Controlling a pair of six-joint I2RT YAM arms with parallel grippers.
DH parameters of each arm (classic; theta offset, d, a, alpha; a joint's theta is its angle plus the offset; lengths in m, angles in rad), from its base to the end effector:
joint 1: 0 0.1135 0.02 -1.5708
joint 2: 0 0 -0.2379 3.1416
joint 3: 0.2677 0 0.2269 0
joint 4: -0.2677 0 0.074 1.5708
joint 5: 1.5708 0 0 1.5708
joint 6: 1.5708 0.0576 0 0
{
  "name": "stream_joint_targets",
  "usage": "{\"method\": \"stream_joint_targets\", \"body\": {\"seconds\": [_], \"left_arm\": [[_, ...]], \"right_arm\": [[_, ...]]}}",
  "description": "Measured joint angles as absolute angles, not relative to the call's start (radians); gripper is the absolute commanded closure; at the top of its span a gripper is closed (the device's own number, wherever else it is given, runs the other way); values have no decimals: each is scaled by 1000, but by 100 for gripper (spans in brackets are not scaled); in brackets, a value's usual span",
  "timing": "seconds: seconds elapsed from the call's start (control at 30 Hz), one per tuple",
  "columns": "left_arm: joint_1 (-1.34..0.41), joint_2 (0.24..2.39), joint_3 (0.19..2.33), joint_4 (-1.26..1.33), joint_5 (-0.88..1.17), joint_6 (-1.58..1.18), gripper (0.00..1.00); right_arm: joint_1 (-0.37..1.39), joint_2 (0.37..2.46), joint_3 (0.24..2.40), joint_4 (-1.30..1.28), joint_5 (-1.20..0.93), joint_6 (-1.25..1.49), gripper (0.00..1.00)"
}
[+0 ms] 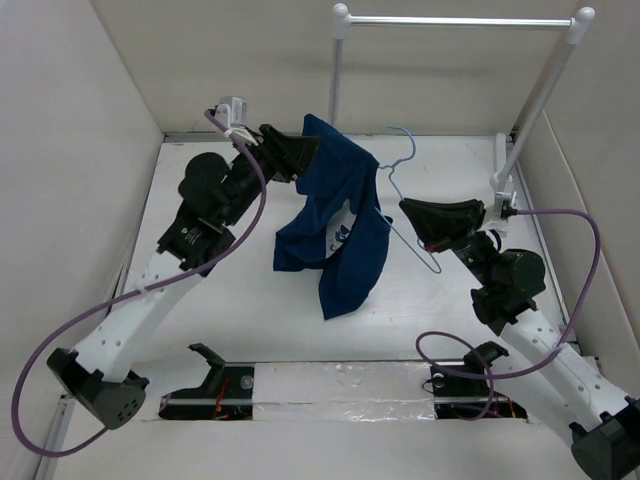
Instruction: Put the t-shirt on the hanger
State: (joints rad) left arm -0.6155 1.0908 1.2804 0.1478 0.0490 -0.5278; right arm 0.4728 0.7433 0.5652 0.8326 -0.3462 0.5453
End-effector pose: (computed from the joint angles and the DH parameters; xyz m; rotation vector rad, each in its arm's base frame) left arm 0.1926 -0.1396 0.4682 0.1018 1.2957 -1.0180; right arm 0.1447 0.0960 0.3728 -0.3046 0.9695 1.0928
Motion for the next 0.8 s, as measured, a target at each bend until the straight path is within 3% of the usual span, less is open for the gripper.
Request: {"method": "stream_joint_targets", "body": {"seconds": [0.27, 0.5, 0.73, 0.8], "left_arm": [[-616, 1245, 1313, 98, -47, -535, 54], [-616, 1255, 1316, 132, -56, -540, 71], [-616, 1277, 1335, 146, -28, -540, 95], [-616, 1281, 1335, 144, -26, -540, 96]], "right_arm": [[474, 716, 564, 784, -337, 538, 100], [485, 725, 564, 766, -340, 532, 100], [494, 726, 564, 755, -341, 530, 100], [499, 722, 563, 750, -340, 530, 100]]}}
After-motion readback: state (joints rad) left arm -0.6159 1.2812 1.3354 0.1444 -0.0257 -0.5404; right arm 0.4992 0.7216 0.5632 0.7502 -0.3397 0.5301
